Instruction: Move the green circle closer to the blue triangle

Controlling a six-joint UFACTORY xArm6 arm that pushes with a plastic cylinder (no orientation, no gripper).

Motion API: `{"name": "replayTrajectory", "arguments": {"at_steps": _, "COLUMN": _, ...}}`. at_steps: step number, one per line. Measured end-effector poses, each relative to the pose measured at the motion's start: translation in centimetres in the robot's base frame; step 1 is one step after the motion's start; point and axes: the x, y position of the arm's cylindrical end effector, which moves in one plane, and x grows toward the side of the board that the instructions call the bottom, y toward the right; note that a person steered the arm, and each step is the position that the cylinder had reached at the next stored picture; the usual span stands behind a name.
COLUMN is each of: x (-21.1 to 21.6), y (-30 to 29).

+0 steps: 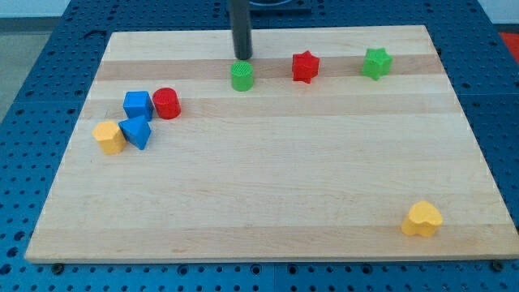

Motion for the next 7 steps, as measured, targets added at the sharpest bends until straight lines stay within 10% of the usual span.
{"name": "replayTrajectory", "arguments": {"at_steps": 7, "x": 15.0, "y": -2.9}}
